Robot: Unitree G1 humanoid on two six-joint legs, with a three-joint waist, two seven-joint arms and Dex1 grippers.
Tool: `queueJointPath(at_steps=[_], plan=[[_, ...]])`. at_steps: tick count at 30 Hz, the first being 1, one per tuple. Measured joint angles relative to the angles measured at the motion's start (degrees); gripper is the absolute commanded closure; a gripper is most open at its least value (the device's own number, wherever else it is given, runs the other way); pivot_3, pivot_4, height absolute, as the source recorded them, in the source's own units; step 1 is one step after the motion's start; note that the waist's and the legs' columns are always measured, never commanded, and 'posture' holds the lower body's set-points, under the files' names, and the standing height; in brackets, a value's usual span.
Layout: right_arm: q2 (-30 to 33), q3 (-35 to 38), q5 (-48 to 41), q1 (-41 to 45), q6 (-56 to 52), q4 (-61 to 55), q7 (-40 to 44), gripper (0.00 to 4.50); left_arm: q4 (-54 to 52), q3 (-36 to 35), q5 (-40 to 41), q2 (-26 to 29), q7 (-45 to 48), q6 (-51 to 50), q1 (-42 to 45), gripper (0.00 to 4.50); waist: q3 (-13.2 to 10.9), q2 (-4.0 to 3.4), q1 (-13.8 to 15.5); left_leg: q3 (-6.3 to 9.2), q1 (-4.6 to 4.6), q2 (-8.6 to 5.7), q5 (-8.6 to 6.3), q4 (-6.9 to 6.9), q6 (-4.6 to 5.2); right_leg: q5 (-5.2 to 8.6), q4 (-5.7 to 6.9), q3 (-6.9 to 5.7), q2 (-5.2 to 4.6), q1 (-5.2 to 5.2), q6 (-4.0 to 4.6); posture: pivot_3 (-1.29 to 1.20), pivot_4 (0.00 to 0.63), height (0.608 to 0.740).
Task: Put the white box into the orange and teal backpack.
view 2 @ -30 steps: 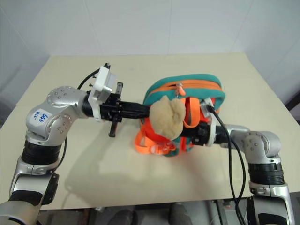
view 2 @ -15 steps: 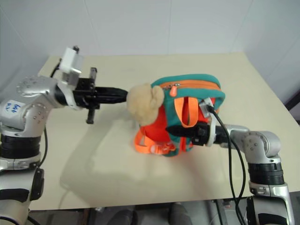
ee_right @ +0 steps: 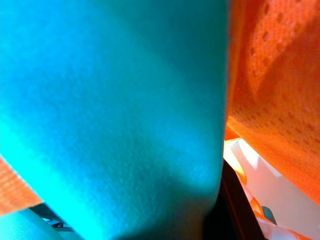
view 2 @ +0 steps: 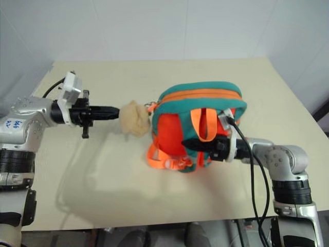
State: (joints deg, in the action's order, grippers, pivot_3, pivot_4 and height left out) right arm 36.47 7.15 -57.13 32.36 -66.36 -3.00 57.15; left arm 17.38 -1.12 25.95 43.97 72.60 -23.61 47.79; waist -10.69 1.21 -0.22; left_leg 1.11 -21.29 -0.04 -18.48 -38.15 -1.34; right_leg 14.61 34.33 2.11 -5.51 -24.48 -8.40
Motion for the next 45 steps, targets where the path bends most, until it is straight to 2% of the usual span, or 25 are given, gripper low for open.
queueJointPath(at_steps=[11, 16, 19, 22, 27, 31, 35, 41, 45], plan=[[0.0, 0.6, -0.8, -0.6, -0.4, -1.1, -1.5, 3.96, 16.3, 4.6, -9.5, -11.7, -3.2, 10.9, 1.3, 4.4, 0.0, 0.01, 0.0, -0.02, -0.02, 0.0, 0.0, 0.0, 0.0, 0.0, 0.0, 0.0, 0.0, -0.03, 0.0, 0.0, 0.15, 0.74], [0.0, 1.3, -1.8, -1.5, -1.1, -1.6, -2.4, 3.96, 16.1, 4.2, -9.9, -12.2, -1.9, 12.7, 0.9, 4.4, 0.0, 0.01, 0.0, -0.01, -0.02, 0.0, 0.0, 0.01, 0.0, 0.0, -0.01, 0.0, -0.01, -0.03, 0.0, 0.0, 0.15, 0.74], [0.0, 1.7, -2.0, -1.8, -1.2, -2.1, -2.9, 3.96, 12.6, 3.1, -9.4, -9.9, -1.4, 11.6, -1.0, 3.81, 0.0, 0.01, -0.1, -0.01, -0.01, 0.01, -0.01, 0.02, 0.01, 0.0, 0.0, 0.0, -0.01, -0.03, 0.0, 0.0, 0.15, 0.74], [-0.1, 1.9, -2.1, -2.0, -1.2, -2.3, -3.0, 3.96, 7.9, 0.3, -8.1, -6.7, -1.6, 9.1, -3.4, 2.94, 0.0, 0.01, -0.1, 0.0, -0.01, 0.02, -0.01, 0.02, 0.01, 0.0, 0.0, 0.0, -0.02, -0.04, 0.0, 0.0, 0.15, 0.74], [-0.7, 1.7, -2.0, -1.9, -1.1, -2.1, -3.0, 3.96, -1.6, -3.5, -4.0, -1.9, -0.5, 4.0, -8.8, 1.23, 0.0, 0.01, 0.0, 0.0, -0.02, 0.02, -0.01, 0.03, 0.02, 0.0, -0.02, 0.0, -0.05, -0.03, 0.0, 0.0, 0.15, 0.74], [-0.8, 1.2, -1.9, -1.3, -1.0, -1.4, -2.8, 3.96, -6.8, -7.6, 0.2, -0.9, -0.7, 1.3, -10.0, 0.06, 0.0, 0.01, 0.0, 0.01, -0.01, 0.03, -0.01, 0.02, 0.02, 0.0, 0.0, -0.01, -0.05, -0.03, 0.0, 0.0, 0.15, 0.74], [-0.8, 0.4, -1.7, -0.7, -1.0, -0.9, -2.2, 3.96, -10.9, -9.7, 3.9, -0.5, -1.7, -2.3, -9.8, 0.01, 0.0, 0.01, -0.2, 0.0, 0.02, 0.03, -0.01, 0.03, 0.02, 0.0, 0.03, -0.01, -0.04, -0.02, 0.01, 0.0, 0.15, 0.74], [-0.8, 0.0, -1.1, -0.1, -1.0, -0.7, -1.6, 3.96, -14.9, -9.2, 7.2, -0.7, -2.2, -7.0, -9.7, 0.01, 0.0, 0.01, -0.3, 0.0, 0.02, 0.03, -0.01, 0.04, 0.01, 0.0, 0.01, -0.01, -0.03, -0.02, 0.01, 0.0, 0.15, 0.74], [-0.8, 0.0, -0.9, -0.1, -1.0, -0.6, -1.5, 3.96, -14.1, -6.8, 6.7, -3.8, -3.2, -6.0, -8.1, 0.01, 0.0, 0.01, 0.0, 0.0, 0.02, 0.01, -0.01, 0.01, 0.01, 0.0, 0.02, -0.01, -0.03, -0.01, 0.01, 0.0, 0.15, 0.74]])
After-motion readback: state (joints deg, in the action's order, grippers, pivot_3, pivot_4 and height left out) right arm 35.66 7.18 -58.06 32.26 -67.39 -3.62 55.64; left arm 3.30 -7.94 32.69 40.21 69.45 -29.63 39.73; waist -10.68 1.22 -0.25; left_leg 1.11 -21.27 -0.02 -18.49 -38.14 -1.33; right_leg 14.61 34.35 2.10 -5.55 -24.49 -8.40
